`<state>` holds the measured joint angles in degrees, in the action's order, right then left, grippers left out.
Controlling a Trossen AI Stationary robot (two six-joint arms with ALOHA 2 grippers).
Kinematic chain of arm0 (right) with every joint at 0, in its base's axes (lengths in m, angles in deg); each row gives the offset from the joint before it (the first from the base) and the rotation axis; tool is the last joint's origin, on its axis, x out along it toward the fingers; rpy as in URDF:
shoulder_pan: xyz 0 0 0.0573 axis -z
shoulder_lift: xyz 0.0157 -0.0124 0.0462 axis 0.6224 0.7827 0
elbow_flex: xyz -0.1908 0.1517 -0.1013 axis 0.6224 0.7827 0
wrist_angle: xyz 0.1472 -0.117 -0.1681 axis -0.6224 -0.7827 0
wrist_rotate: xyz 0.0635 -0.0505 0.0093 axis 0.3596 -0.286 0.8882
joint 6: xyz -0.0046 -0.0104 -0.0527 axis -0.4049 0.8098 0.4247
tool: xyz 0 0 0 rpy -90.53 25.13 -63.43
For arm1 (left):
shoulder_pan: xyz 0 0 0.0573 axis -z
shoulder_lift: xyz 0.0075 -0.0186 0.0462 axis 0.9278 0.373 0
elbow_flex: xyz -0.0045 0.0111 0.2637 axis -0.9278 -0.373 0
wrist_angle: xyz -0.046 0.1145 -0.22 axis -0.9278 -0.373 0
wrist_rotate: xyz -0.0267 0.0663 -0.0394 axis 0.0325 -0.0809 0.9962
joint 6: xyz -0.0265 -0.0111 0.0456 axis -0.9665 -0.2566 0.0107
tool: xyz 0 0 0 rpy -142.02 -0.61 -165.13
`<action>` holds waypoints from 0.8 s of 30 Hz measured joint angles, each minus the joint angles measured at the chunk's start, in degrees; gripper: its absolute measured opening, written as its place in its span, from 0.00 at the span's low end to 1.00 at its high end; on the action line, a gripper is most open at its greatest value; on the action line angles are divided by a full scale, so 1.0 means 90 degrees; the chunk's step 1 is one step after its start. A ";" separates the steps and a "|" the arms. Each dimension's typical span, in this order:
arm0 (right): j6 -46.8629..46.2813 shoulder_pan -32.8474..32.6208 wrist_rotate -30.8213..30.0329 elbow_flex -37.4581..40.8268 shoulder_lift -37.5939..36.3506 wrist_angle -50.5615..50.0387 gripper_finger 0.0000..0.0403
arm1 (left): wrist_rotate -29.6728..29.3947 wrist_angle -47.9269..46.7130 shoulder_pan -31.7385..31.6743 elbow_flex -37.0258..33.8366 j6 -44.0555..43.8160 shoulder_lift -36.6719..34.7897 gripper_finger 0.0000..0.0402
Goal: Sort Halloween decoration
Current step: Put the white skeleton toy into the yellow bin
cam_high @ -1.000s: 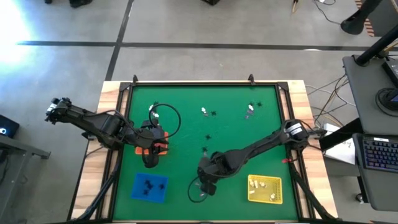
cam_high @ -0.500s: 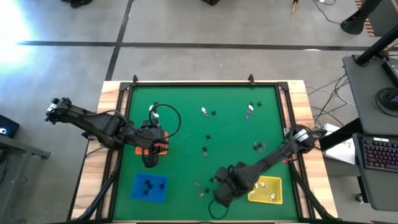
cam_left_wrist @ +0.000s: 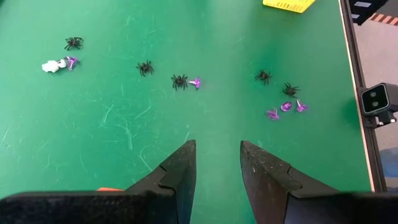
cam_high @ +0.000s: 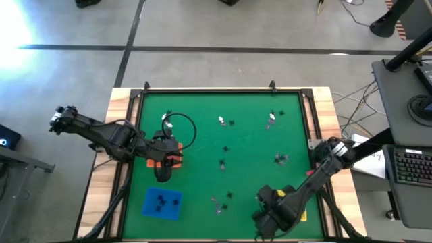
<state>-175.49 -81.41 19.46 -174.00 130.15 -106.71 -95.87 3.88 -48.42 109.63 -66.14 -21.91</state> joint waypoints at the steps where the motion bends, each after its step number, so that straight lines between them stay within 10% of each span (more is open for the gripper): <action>1: -0.0143 -0.0066 0.0000 0.0032 -0.0013 -0.0029 0.02 | 0.0000 0.0001 0.0000 0.0000 0.0000 0.0000 0.27; 24: -0.1745 -0.0508 0.0505 0.1077 -0.0047 -0.0050 0.09 | 0.0170 0.0000 0.0000 0.0000 0.0029 0.0000 0.27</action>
<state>-191.19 -85.98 24.01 -164.31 129.73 -107.16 -94.34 3.88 -48.42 109.63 -65.88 -21.91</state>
